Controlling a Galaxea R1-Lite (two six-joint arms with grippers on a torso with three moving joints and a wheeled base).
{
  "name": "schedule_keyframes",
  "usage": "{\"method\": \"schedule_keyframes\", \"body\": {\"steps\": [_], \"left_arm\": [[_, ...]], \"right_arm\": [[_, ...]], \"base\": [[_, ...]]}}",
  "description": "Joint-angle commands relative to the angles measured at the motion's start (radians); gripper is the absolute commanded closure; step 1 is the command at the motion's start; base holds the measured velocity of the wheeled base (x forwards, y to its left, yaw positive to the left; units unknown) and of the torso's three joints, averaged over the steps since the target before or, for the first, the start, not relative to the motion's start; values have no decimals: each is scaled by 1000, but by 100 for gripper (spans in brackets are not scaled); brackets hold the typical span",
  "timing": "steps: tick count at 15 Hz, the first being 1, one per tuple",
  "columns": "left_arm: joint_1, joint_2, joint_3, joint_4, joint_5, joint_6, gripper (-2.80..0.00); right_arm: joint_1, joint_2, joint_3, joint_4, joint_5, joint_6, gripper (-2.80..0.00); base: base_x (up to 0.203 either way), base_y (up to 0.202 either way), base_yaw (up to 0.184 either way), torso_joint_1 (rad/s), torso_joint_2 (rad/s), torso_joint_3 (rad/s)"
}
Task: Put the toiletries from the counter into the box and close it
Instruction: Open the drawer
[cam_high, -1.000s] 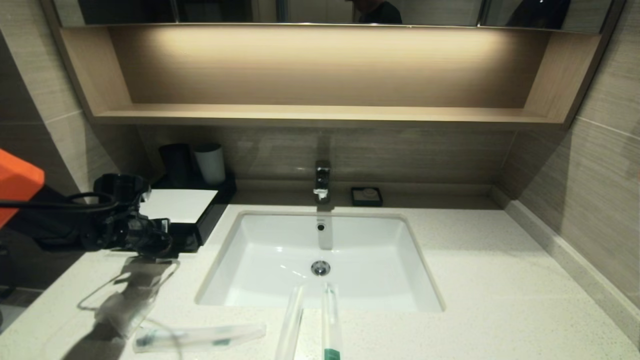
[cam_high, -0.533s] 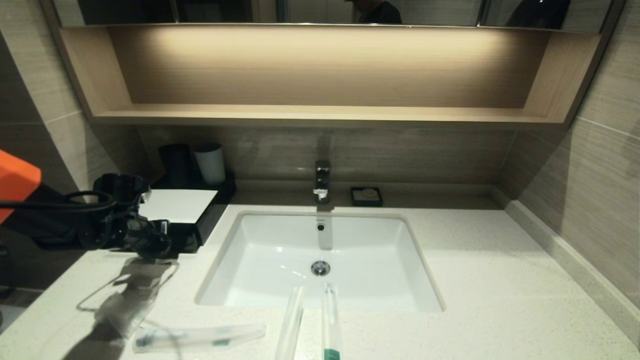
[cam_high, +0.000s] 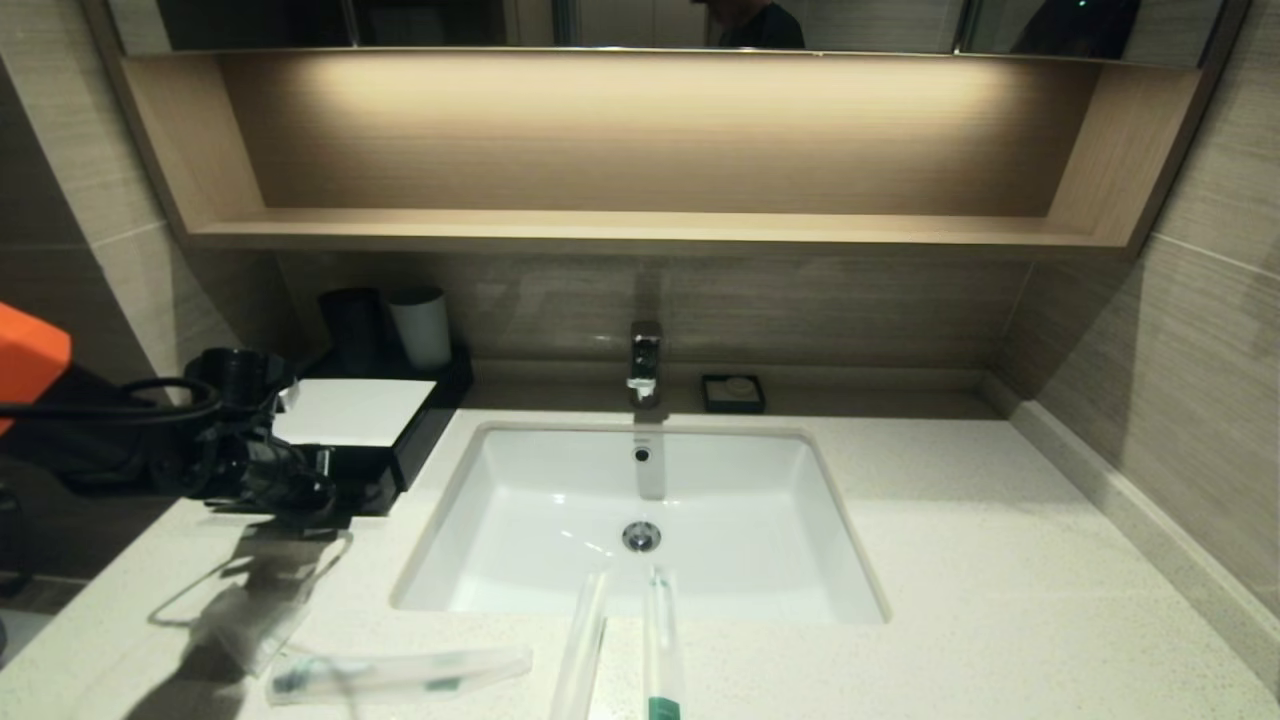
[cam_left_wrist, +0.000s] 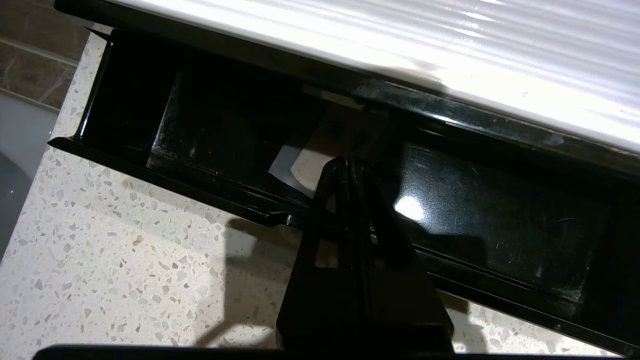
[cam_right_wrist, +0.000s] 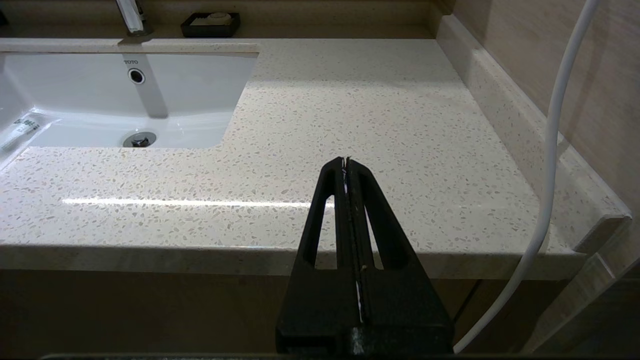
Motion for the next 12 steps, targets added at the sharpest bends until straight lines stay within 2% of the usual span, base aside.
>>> {"method": "schedule_keyframes", "body": {"steps": [1, 12], "left_arm": [[0, 0, -2, 13, -1, 8, 0], [0, -47, -14, 147, -1, 34, 0]], "right_arm": [[0, 0, 2, 0, 0, 0, 0], [0, 0, 2, 0, 0, 0, 0]], "base": [[0, 0, 0, 0, 0, 0], [0, 0, 0, 0, 0, 0]]}}
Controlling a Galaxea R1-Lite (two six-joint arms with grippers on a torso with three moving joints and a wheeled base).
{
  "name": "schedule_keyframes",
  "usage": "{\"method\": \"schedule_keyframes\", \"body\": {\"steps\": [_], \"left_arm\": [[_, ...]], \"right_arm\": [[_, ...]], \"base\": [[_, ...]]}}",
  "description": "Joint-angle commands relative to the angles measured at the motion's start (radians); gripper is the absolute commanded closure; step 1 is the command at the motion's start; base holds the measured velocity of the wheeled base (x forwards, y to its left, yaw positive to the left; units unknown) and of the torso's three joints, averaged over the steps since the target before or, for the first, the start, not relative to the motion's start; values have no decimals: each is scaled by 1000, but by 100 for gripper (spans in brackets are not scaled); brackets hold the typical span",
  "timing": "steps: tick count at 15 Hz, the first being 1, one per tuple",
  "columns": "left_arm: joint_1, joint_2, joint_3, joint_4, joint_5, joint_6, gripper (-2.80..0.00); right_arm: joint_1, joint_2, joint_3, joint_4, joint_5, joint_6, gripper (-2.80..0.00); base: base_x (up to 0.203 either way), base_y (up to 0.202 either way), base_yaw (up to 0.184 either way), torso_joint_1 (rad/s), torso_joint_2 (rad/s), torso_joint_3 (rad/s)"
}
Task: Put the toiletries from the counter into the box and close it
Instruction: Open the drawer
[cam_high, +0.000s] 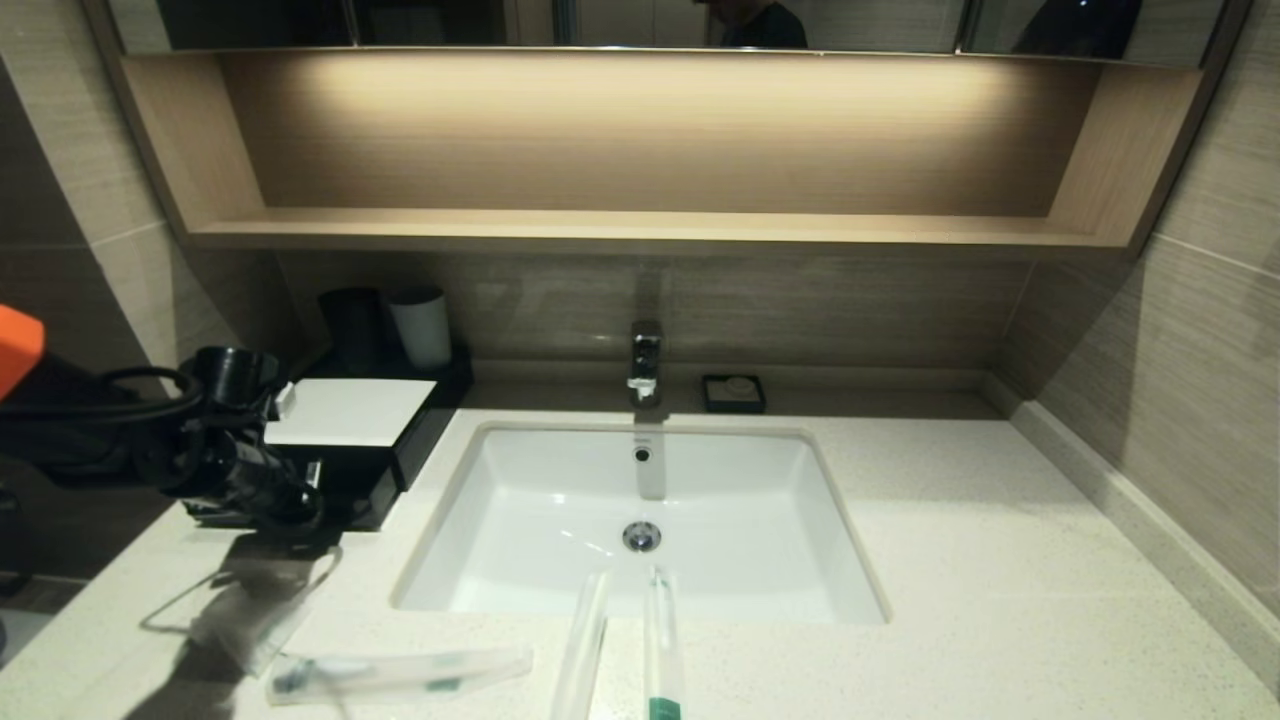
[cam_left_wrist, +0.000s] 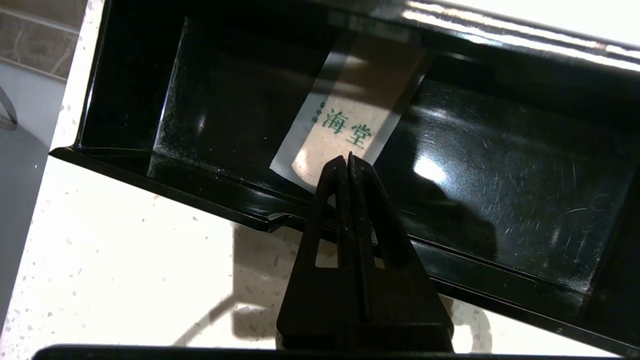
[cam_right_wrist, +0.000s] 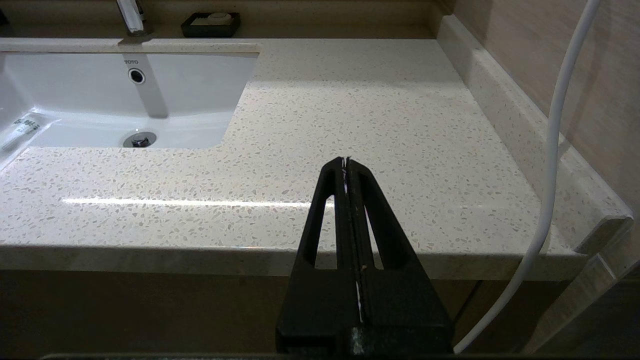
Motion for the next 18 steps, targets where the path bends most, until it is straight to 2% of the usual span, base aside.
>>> {"method": "schedule_keyframes", "body": {"steps": [1, 18], "left_arm": [[1, -8, 1, 15, 0, 0, 0], [2, -98, -22, 269, 0, 38, 0]], "right_arm": [[0, 0, 2, 0, 0, 0, 0], [0, 0, 2, 0, 0, 0, 0]], "base": [[0, 0, 0, 0, 0, 0], [0, 0, 0, 0, 0, 0]]}}
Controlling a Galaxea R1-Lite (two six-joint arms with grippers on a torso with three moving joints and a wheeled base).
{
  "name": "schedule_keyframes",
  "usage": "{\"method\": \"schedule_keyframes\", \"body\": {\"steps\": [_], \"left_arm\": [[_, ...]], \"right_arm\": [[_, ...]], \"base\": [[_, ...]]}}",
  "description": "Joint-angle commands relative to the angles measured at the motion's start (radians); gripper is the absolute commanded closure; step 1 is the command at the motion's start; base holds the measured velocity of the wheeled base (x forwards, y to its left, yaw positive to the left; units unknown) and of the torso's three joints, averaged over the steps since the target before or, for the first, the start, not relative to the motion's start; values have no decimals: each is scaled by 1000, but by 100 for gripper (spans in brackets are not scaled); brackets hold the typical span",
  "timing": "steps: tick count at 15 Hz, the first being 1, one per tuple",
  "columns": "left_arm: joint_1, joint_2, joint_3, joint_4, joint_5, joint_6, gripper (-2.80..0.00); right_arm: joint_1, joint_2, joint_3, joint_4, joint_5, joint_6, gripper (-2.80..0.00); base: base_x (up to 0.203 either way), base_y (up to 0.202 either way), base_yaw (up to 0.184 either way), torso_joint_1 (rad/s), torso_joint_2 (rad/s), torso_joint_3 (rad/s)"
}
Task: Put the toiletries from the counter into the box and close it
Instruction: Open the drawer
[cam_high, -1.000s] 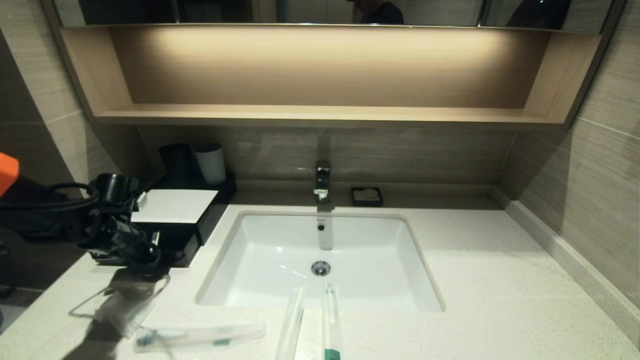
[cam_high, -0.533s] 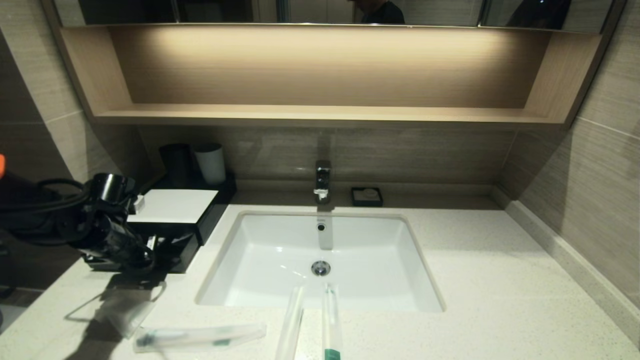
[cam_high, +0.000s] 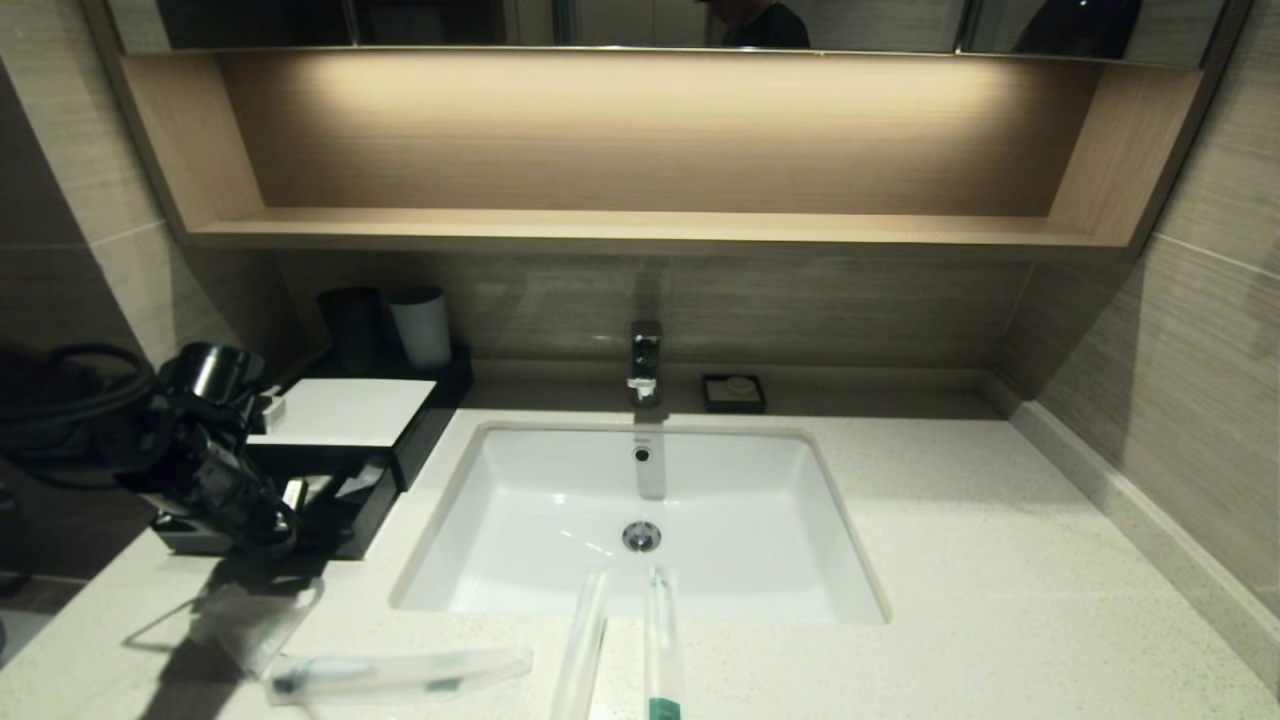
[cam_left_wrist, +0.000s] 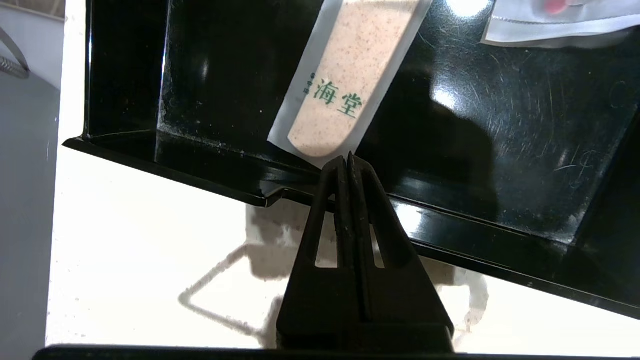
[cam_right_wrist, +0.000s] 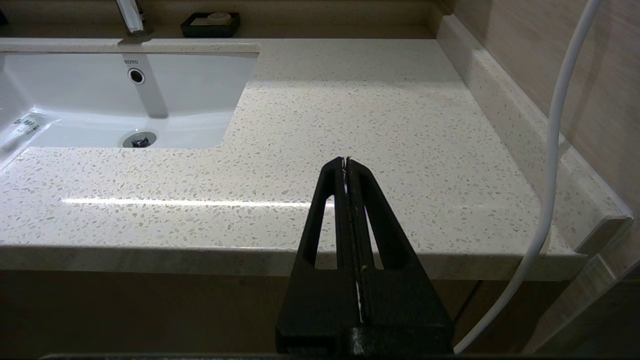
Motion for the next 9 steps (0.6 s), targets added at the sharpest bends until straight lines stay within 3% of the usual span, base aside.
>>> {"method": "schedule_keyframes", "body": {"steps": [1, 9], "left_arm": [[0, -14, -1, 22, 3, 5, 0], [0, -134, -2, 25, 0, 6, 0]], "right_arm": [[0, 0, 2, 0, 0, 0, 0], [0, 0, 2, 0, 0, 0, 0]], "base": [[0, 0, 0, 0, 0, 0], [0, 0, 0, 0, 0, 0]]}}
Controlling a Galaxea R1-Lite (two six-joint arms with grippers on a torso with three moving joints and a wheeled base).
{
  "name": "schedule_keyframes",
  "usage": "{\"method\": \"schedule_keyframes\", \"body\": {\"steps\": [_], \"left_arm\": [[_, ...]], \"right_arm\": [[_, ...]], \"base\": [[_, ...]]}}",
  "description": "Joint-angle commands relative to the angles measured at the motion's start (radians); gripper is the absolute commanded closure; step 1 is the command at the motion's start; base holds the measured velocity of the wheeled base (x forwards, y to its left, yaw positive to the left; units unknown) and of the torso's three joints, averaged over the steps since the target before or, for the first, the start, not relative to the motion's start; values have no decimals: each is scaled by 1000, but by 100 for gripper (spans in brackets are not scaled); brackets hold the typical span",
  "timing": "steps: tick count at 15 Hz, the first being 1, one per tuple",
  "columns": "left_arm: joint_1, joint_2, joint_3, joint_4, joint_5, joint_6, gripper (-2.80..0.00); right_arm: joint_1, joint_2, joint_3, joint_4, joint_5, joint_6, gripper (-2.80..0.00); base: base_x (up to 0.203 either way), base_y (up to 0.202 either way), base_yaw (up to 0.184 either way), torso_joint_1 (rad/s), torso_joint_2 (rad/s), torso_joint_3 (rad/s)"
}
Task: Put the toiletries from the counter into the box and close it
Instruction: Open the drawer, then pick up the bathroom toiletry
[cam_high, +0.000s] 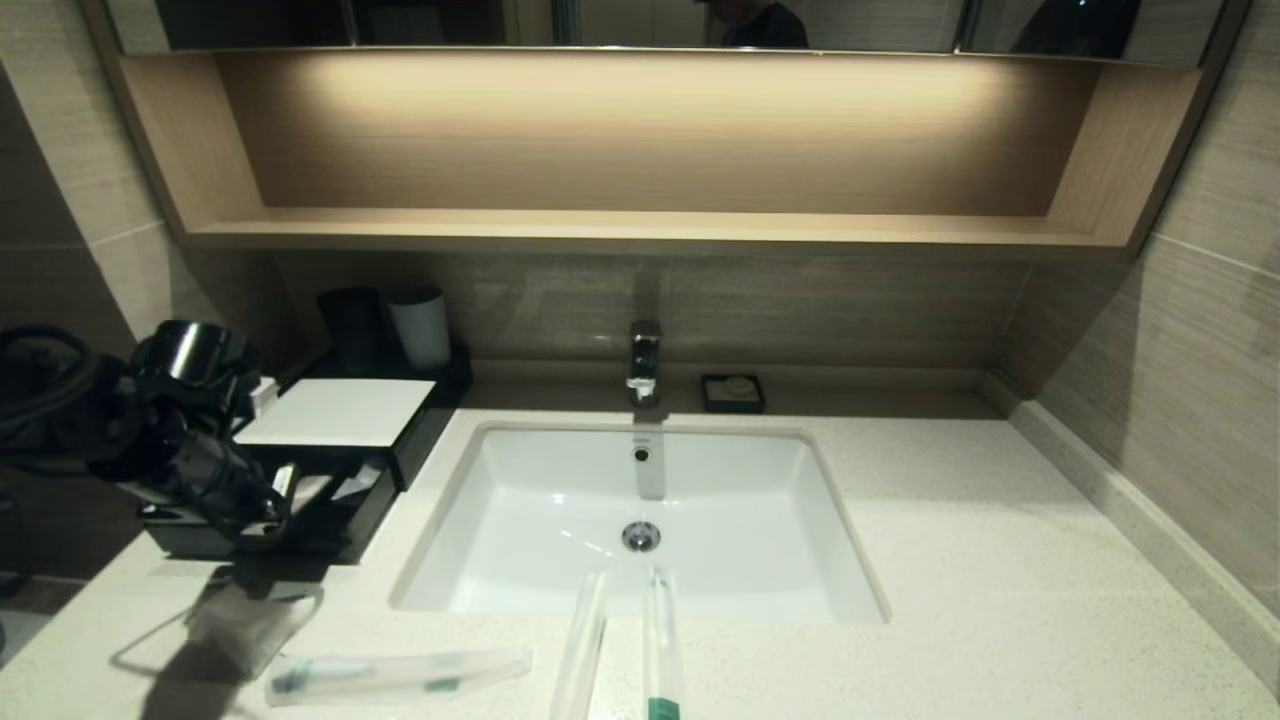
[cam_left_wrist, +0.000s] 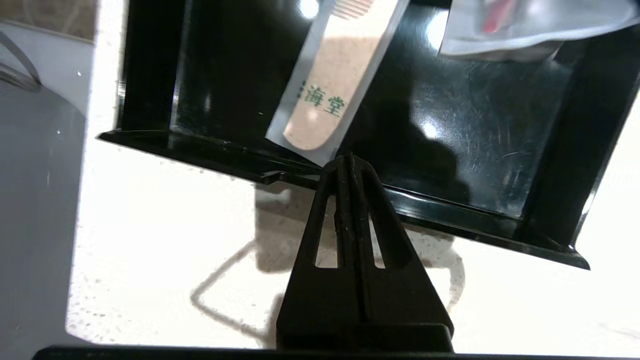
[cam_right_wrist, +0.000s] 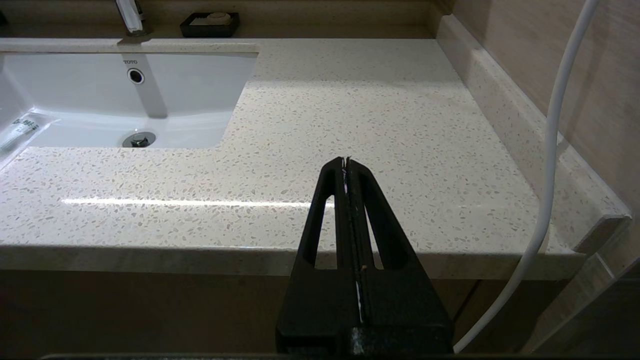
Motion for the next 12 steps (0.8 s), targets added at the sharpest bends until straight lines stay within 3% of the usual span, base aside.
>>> {"method": "schedule_keyframes", "body": {"steps": [1, 8, 12], "left_arm": [[1, -73, 0, -3, 3, 0, 0], [-21, -321, 25, 0, 1, 6, 0], [-72, -497, 142, -14, 2, 95, 0]], "right_arm": [[0, 0, 2, 0, 0, 0, 0], [0, 0, 2, 0, 0, -1, 0], [0, 0, 2, 0, 0, 0, 0]], "base": [[0, 0, 0, 0, 0, 0], [0, 0, 0, 0, 0, 0], [0, 0, 0, 0, 0, 0]]}}
